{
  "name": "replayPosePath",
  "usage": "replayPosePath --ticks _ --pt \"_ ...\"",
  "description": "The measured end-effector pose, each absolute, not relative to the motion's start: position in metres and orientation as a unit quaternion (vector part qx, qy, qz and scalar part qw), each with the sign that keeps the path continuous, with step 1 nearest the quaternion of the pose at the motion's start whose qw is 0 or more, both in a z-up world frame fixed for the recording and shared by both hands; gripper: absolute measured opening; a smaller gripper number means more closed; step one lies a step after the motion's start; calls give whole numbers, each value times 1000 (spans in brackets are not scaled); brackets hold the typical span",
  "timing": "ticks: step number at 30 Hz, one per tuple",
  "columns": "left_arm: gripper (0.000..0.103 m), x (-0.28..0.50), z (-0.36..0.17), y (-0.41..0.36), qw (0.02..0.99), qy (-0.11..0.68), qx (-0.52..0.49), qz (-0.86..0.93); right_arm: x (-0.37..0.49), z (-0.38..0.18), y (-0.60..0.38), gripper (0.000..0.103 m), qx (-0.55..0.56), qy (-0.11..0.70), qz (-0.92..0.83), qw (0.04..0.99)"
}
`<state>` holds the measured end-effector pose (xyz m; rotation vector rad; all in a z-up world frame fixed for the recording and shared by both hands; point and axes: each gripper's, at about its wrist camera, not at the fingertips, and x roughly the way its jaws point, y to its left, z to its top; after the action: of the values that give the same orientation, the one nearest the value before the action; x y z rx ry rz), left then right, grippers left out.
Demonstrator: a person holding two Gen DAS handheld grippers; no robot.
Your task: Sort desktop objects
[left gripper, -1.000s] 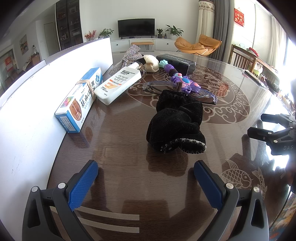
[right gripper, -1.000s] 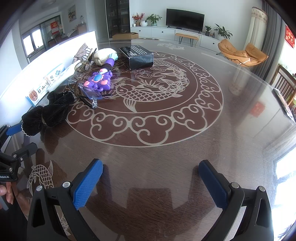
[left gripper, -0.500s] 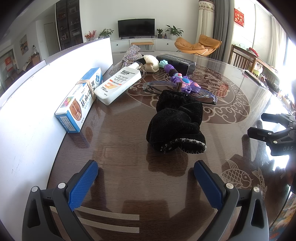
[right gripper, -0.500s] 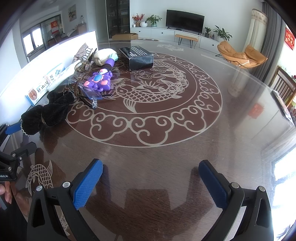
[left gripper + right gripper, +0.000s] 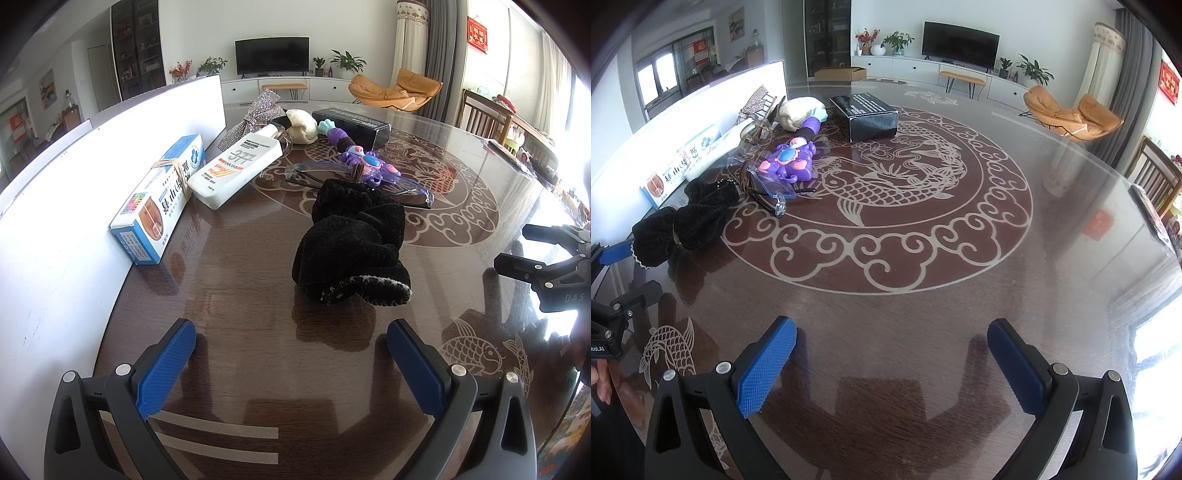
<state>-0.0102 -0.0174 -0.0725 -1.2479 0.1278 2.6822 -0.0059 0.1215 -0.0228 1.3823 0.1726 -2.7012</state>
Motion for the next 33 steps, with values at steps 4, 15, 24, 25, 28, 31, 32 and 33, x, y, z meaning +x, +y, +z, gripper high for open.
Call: replayPosePath --ticks 4,15,24,25,28,31,32,33 --pt "103 -10 -73 -17 90 43 -420 902 -6 -23 121 103 454 57 -888 51" --pt "103 -10 -63 -32 117 -10 -424 898 -6 -23 122 103 454 58 -888 51" --pt "103 -1 -38 -39 173 -70 -390 902 -3 -22 118 103 445 74 -892 41" --pt "103 -6 -39 -36 180 -78 -394 898 -3 -21 116 103 442 80 -893 38" --pt "103 -21 -36 -25 189 -71 -401 894 0 -20 112 103 433 99 -896 24" --pt "103 -48 -30 -13 189 -53 -412 890 0 -19 111 103 430 104 -897 19" --pt "103 -58 -30 -9 192 -49 -419 886 0 -19 112 103 431 101 -896 21" --pt "103 -67 -31 -5 193 -44 -424 884 -1 -19 114 103 434 96 -896 23"
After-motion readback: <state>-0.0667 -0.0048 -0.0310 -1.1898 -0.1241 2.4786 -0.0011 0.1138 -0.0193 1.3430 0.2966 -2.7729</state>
